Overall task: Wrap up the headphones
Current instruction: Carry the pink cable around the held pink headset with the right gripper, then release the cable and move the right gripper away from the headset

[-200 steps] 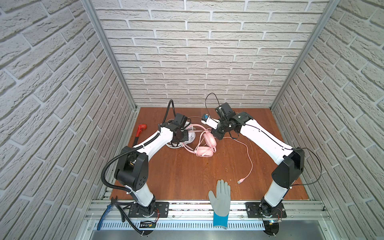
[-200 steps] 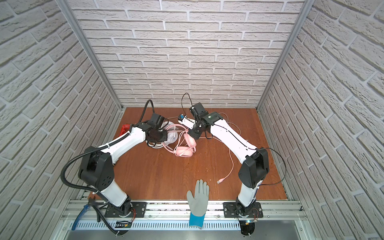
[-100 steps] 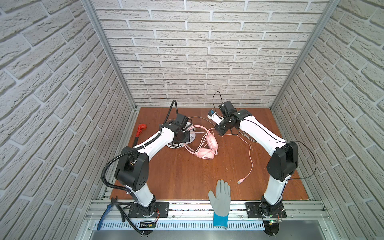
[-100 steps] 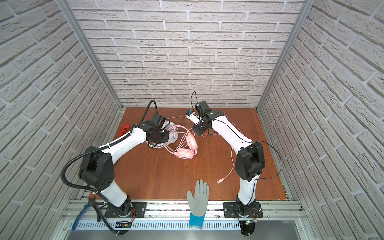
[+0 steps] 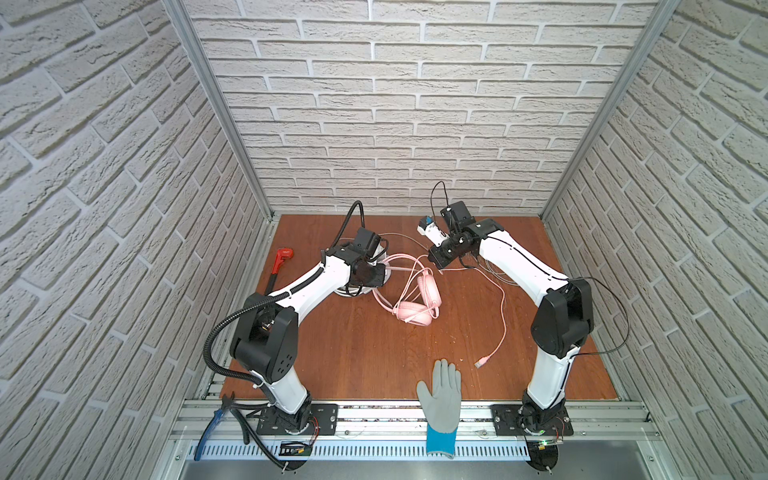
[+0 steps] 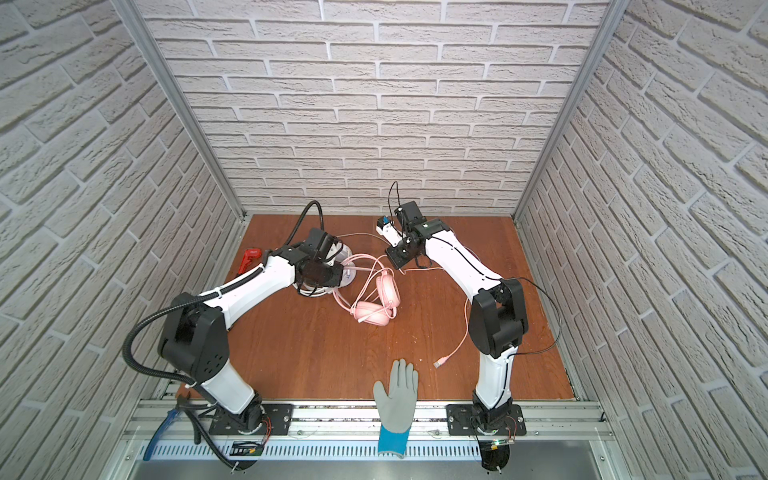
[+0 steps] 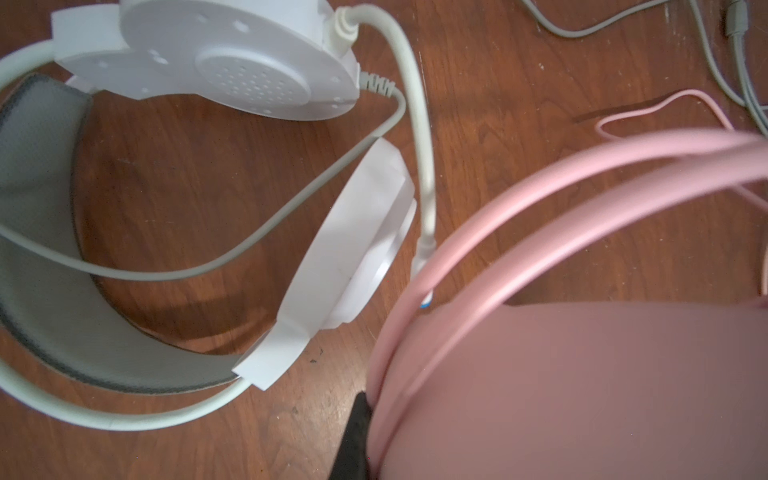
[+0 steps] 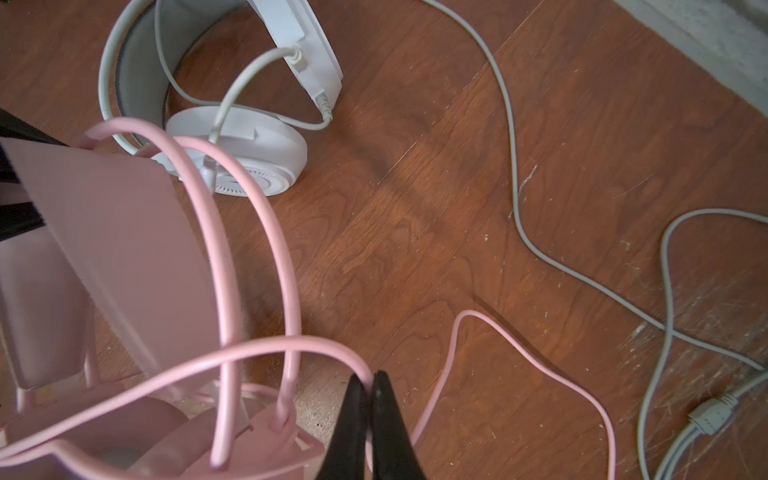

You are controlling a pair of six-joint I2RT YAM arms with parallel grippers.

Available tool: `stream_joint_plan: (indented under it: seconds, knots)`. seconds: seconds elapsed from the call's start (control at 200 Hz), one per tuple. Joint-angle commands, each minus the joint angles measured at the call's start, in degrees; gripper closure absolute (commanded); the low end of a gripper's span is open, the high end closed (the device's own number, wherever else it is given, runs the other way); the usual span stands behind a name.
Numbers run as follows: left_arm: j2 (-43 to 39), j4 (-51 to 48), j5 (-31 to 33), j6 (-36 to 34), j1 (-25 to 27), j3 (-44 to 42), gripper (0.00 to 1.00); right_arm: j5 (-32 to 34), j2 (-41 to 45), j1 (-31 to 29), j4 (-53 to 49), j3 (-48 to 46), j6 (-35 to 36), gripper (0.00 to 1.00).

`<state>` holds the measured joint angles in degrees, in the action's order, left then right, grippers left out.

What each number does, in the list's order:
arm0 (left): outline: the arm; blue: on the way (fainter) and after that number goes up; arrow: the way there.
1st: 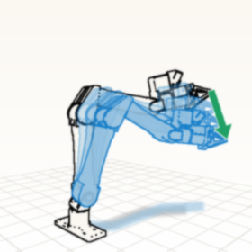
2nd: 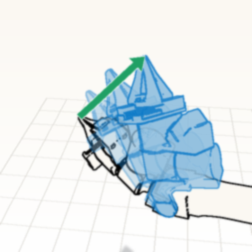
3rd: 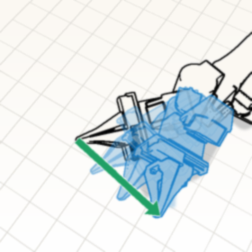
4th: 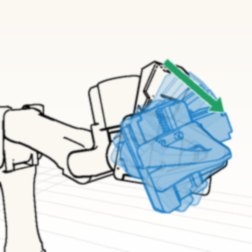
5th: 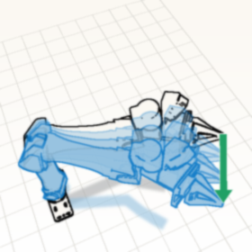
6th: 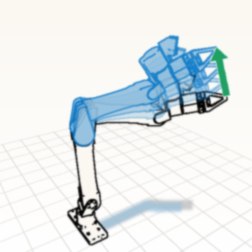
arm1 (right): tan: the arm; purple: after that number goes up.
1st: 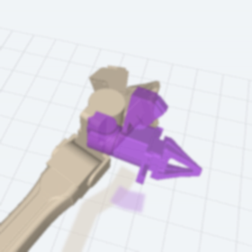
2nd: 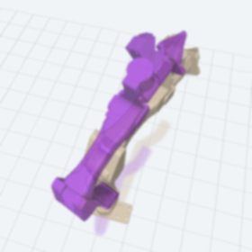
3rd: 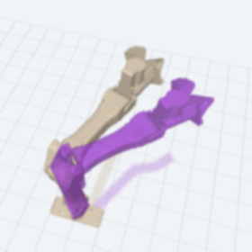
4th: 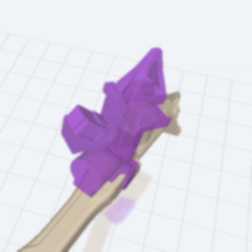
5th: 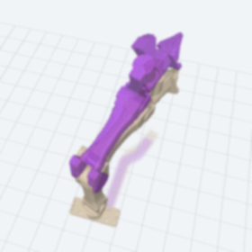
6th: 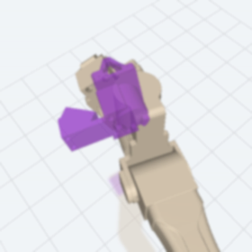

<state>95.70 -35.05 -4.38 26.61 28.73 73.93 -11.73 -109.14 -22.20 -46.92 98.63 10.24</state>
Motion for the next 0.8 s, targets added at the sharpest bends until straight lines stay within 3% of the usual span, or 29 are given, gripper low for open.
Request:
stream_joint_plan:
  seconds: [0.0, 0.47, 0.795]
  knots:
    - [-3.0, 3.6, -4.9, -0.8, 0.5, -0.1, 1.00, -1.8, -0.5, 0.6, 2.7, -1.6, -2.3, 0.94]
    - [-3.0, 3.6, -7.0, -1.4, 0.5, 0.0, 1.00, -6.4, 0.4, 2.3, 9.8, -9.4, -6.1, 0.85]
    - [-3.4, 2.1, -9.4, -3.9, 0.5, 0.3, 1.00, -8.6, 4.1, 4.6, 16.3, -16.0, -7.3, 0.67]
